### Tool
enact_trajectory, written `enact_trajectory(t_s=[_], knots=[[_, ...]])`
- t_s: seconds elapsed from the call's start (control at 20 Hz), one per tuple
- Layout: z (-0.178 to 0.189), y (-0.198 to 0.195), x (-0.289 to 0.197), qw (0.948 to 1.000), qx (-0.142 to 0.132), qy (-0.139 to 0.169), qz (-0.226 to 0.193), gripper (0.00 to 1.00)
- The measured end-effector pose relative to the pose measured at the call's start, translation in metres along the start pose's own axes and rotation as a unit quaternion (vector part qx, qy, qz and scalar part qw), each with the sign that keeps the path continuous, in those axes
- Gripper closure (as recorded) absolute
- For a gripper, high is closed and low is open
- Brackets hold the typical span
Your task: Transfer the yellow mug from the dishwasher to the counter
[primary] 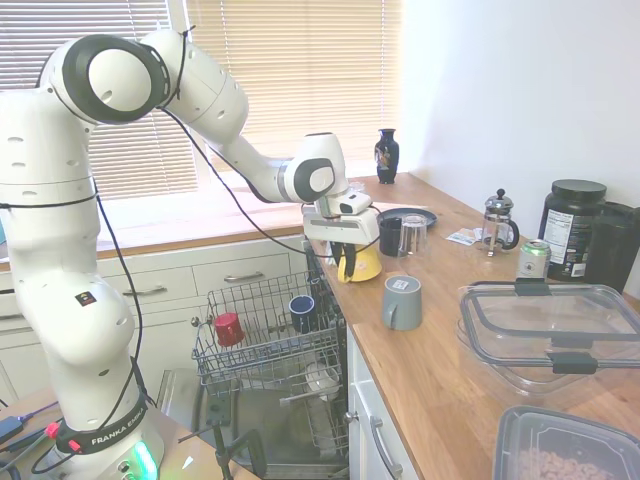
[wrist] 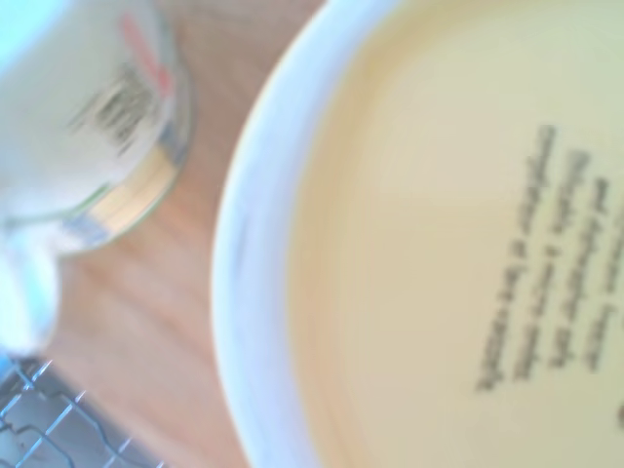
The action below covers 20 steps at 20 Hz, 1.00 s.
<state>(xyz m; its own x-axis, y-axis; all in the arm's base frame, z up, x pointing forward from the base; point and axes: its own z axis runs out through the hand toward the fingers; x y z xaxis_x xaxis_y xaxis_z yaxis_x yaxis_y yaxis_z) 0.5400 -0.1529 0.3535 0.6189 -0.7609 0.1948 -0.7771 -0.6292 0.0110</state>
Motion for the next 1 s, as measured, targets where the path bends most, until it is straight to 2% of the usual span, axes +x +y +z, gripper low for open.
enact_trajectory(t_s=[0.15, 0.2, 0.5, 0.8, 1.0], knots=[[0.002, -0.006, 0.011, 1.0000, 0.000, -0.004, 0.000, 1.00], [0.002, -0.007, 0.013, 1.0000, 0.000, -0.009, 0.004, 0.00], [0.003, -0.010, 0.017, 0.9996, -0.001, -0.028, 0.009, 0.00], [0.002, -0.010, 0.017, 0.9996, 0.000, -0.027, 0.010, 0.00], [-0.004, -0.013, 0.019, 0.9997, 0.009, -0.016, 0.015, 0.00]])
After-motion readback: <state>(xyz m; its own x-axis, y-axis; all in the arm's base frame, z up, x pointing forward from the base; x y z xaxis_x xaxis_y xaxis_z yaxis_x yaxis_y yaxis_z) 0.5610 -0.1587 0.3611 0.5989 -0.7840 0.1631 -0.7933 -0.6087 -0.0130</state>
